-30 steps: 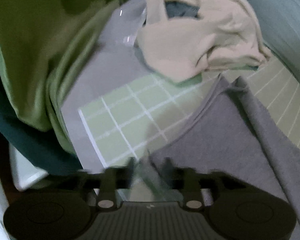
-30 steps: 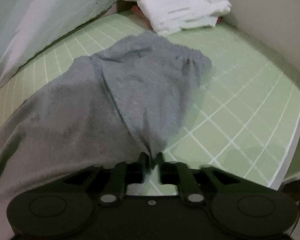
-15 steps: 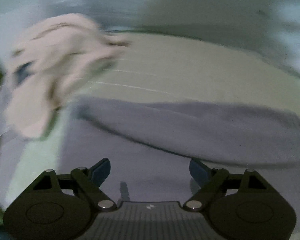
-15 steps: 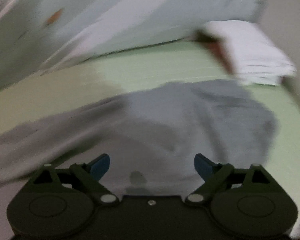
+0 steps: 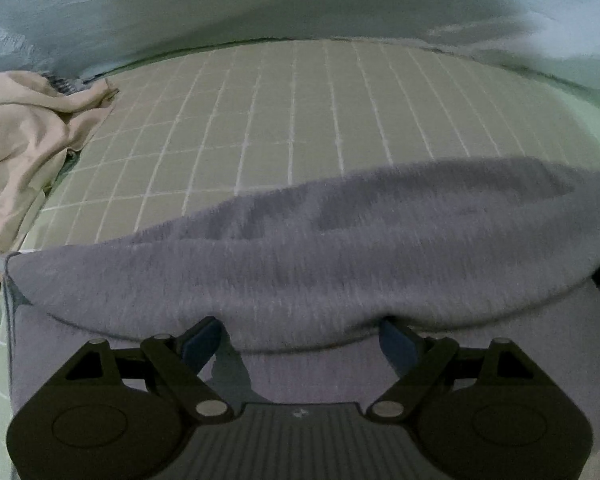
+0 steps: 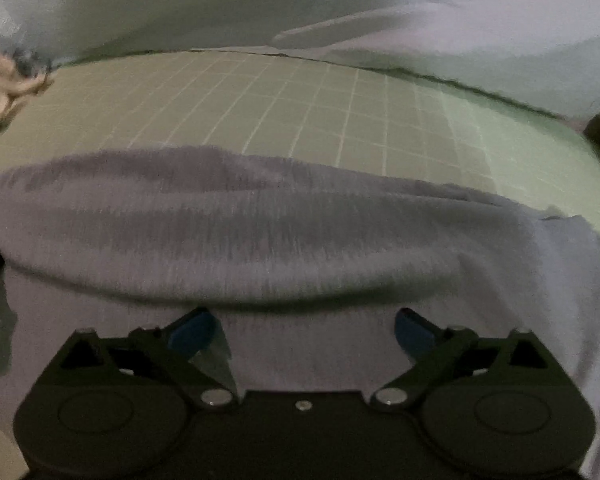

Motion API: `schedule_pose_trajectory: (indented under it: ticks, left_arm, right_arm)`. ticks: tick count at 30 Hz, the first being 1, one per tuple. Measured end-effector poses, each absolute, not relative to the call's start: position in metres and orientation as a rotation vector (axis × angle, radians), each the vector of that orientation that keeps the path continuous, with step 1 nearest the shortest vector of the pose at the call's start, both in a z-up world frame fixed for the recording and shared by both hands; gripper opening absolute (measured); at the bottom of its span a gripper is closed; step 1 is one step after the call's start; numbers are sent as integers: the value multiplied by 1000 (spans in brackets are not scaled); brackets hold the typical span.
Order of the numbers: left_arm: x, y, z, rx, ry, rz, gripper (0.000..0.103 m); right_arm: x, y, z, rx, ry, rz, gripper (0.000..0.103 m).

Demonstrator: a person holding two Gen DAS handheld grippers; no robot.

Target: Fold clothes

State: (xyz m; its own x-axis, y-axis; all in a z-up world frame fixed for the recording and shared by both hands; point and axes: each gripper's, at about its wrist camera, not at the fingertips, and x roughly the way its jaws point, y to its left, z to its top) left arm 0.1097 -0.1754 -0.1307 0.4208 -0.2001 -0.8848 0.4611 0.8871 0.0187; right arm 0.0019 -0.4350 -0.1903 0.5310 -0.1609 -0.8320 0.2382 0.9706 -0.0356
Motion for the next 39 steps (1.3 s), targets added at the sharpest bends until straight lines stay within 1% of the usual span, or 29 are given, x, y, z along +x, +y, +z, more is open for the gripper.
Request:
schedule_pose_trajectory:
  ticks: [1, 5, 7, 12, 17, 23, 26, 28, 32, 34, 35, 36, 38, 39]
  left_arm:
    - [115, -176, -132, 259, 1059, -413, 89]
    - [142, -185, -135, 210, 1052, -359, 89]
    - [157, -186, -137, 177, 1049, -325, 91]
    - [188, -190, -135, 128, 1044, -226, 92]
    - [186, -185, -126, 114, 1025, -215, 92]
    - [167, -172, -121, 116, 1021, -210, 92]
    - [158, -166, -118, 116, 1019, -209, 89]
    - [151, -166, -114, 120, 1014, -240, 81]
    - [138, -174, -114, 152, 1022, -310, 68]
    - [132, -179, -119, 155, 1048, -339, 58]
    - [130, -182, -122, 163, 1063, -351, 56]
    - [127, -185, -125, 174, 1072, -363, 55]
    - [121, -188, -128, 198, 1058, -368, 54]
    - [118, -190, -129, 209, 1047, -368, 53]
  right_arm:
    - [11, -436, -191, 98, 978, -245, 102]
    - [48, -442, -193, 146, 960, -271, 103]
    - [66, -445, -195, 165, 949, -281, 103]
    - [103, -456, -200, 175, 930, -315, 103]
    - [92, -462, -186, 231, 895, -361, 102]
    - [55, -457, -184, 208, 921, -423, 102]
    - [47, -453, -180, 245, 918, -424, 94]
    - [46, -449, -178, 262, 909, -397, 83]
    - [47, -437, -180, 250, 911, -341, 75]
    - [46, -431, -181, 250, 918, -311, 59]
    - [45, -428, -182, 252, 924, -299, 55]
    - [44, -425, -182, 242, 926, -289, 54]
    - [42, -419, -183, 210, 928, -271, 50]
    - [42, -416, -183, 191, 928, -263, 45]
